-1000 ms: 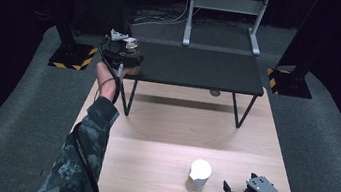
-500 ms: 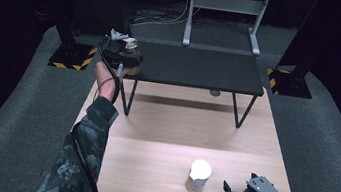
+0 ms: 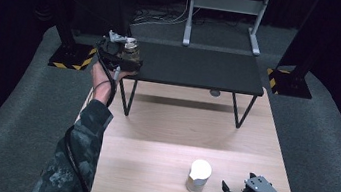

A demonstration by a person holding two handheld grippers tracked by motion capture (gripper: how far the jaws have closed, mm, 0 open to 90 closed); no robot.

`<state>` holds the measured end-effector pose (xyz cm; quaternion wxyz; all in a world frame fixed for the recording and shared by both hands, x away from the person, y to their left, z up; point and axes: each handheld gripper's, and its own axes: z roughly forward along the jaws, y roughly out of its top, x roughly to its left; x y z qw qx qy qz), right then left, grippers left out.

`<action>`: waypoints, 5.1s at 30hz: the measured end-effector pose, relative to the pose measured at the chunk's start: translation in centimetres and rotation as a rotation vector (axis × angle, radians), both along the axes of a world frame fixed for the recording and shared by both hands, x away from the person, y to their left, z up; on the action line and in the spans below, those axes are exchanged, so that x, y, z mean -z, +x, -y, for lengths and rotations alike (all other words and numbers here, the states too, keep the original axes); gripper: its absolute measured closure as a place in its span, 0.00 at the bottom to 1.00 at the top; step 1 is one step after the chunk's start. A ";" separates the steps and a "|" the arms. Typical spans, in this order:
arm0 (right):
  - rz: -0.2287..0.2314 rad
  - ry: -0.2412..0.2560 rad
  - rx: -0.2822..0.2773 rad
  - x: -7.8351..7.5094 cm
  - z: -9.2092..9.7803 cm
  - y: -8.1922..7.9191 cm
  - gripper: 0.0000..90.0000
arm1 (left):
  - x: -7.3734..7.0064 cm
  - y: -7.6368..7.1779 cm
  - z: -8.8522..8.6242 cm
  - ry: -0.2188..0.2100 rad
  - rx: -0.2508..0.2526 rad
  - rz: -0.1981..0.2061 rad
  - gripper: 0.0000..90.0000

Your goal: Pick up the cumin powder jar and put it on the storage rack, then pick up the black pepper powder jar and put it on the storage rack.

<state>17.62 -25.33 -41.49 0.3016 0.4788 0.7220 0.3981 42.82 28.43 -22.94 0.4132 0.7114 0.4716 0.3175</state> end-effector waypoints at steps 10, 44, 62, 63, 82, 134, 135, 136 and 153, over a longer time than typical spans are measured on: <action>-0.002 -0.003 -0.003 0.0 -0.1 0.1 0.00 | 1.2 -2.6 -0.8 0.028 -0.019 -0.015 0.00; -0.030 0.014 0.004 0.5 -0.2 0.6 0.01 | 19.4 -13.4 -0.5 0.039 -0.029 -0.227 0.00; -0.024 0.016 0.010 0.4 0.1 0.5 0.01 | 21.1 -12.7 -1.6 0.011 0.001 -0.271 0.00; -0.024 0.016 0.011 0.4 0.1 0.5 0.01 | 21.1 -12.7 -1.7 0.010 0.005 -0.271 0.00; -0.035 0.026 0.012 0.4 0.5 0.6 0.01 | 21.0 -12.7 -1.3 0.032 -0.003 -0.271 0.00; -0.045 -0.015 -0.021 -0.5 -1.0 -0.9 0.00 | 21.1 -12.7 -1.1 0.031 -0.018 -0.269 0.00; -0.045 -0.022 -0.026 -0.5 -1.2 -1.1 0.00 | 21.1 -12.7 -1.2 0.030 -0.018 -0.269 0.00; -0.046 -0.029 -0.031 -0.4 -1.4 -1.3 0.00 | 21.0 -12.7 -1.2 0.031 -0.018 -0.270 0.00; -0.005 0.004 -0.104 1.3 -4.8 -2.1 0.00 | 21.1 -12.8 -1.1 0.033 -0.019 -0.267 0.00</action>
